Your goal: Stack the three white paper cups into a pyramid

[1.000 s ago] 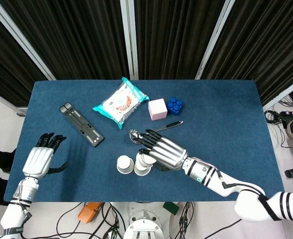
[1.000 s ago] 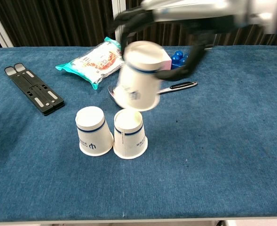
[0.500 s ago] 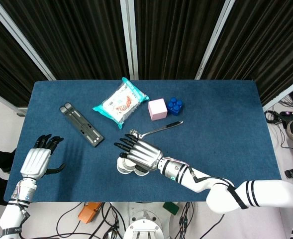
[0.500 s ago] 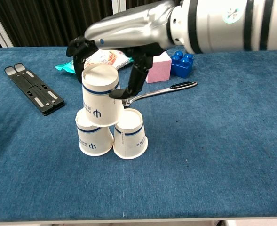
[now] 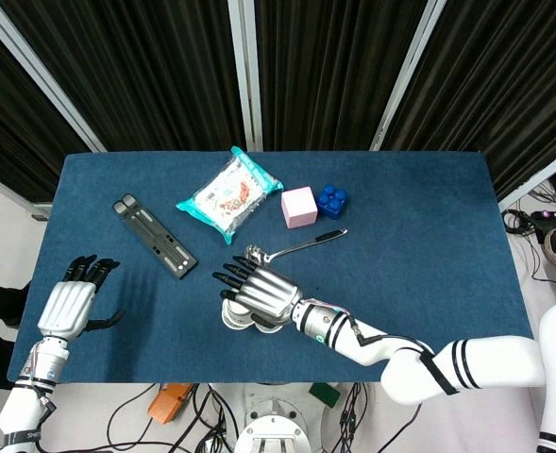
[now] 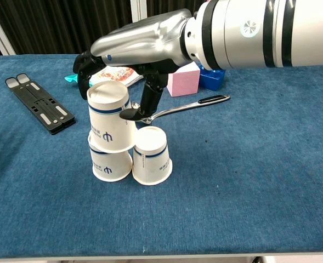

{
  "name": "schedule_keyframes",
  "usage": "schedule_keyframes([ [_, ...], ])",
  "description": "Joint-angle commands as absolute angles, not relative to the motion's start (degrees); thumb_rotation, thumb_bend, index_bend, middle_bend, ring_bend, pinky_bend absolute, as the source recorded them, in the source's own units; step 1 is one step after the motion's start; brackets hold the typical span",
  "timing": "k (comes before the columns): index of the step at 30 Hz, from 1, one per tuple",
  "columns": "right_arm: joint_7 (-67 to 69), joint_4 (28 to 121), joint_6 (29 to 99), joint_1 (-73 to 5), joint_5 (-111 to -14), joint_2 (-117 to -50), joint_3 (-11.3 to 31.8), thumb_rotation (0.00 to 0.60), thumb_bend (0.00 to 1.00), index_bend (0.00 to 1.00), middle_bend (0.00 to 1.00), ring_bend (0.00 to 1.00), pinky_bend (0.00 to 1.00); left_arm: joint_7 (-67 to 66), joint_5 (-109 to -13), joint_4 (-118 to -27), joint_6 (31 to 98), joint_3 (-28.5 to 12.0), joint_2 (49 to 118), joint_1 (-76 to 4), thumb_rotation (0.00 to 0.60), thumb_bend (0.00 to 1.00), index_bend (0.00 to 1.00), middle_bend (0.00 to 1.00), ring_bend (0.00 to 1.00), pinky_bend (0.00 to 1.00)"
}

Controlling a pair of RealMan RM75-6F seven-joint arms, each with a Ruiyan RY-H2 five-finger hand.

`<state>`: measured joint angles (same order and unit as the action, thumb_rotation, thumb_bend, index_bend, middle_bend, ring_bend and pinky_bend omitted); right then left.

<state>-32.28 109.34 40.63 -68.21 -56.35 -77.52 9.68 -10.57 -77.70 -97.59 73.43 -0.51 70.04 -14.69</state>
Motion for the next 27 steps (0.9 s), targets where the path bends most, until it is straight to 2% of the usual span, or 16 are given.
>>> schedule_keyframes([
  [1, -32.01, 109.40, 40.88, -68.44, -56.27, -77.38, 9.29, 0.600, 0.55, 0.26, 0.10, 0.00, 0.03, -10.54, -77.72, -97.56, 73.36, -0.56, 70.08, -14.66, 0.547, 0.23, 0.15, 0.12, 0.05, 0.02],
  [5, -31.58, 109.60, 41.34, -68.65, -56.54, -77.11, 8.84, 0.600, 0.55, 0.22, 0.10, 0.00, 0.03, -10.53, -77.83, -97.54, 73.30, -0.66, 70.18, -14.62, 0.551, 0.23, 0.15, 0.12, 0.05, 0.02],
  [12, -31.19, 112.58, 46.13, -66.21, -60.03, -73.77, 7.99, 0.600, 0.55, 0.05, 0.10, 0.00, 0.02, -10.46, -77.85, -97.47, 73.82, -1.14, 69.68, -14.38, 0.546, 0.23, 0.15, 0.12, 0.05, 0.02],
  [16, -32.65, 115.44, 55.88, -59.38, -65.91, -68.35, 4.91, 0.600, 0.54, 0.00, 0.09, 0.00, 0.02, -9.71, -78.02, -96.62, 75.20, -1.72, 69.05, -13.81, 0.549, 0.23, 0.15, 0.12, 0.05, 0.02],
  [20, -31.51, 116.73, 67.17, -49.78, -71.87, -63.10, 0.40, 0.600, 0.40, 0.00, 0.06, 0.00, 0.02, -8.99, -78.72, -94.65, 77.15, -2.22, 69.01, -13.08, 0.548, 0.22, 0.15, 0.12, 0.05, 0.02],
  [27, -18.65, 109.40, 84.90, -31.30, -80.94, -58.22, -7.16, 0.600, 0.32, 0.00, 0.00, 0.00, 0.00, -6.52, -82.37, -90.13, 81.37, -2.17, 69.99, -11.60, 0.579, 0.20, 0.15, 0.12, 0.05, 0.02],
])
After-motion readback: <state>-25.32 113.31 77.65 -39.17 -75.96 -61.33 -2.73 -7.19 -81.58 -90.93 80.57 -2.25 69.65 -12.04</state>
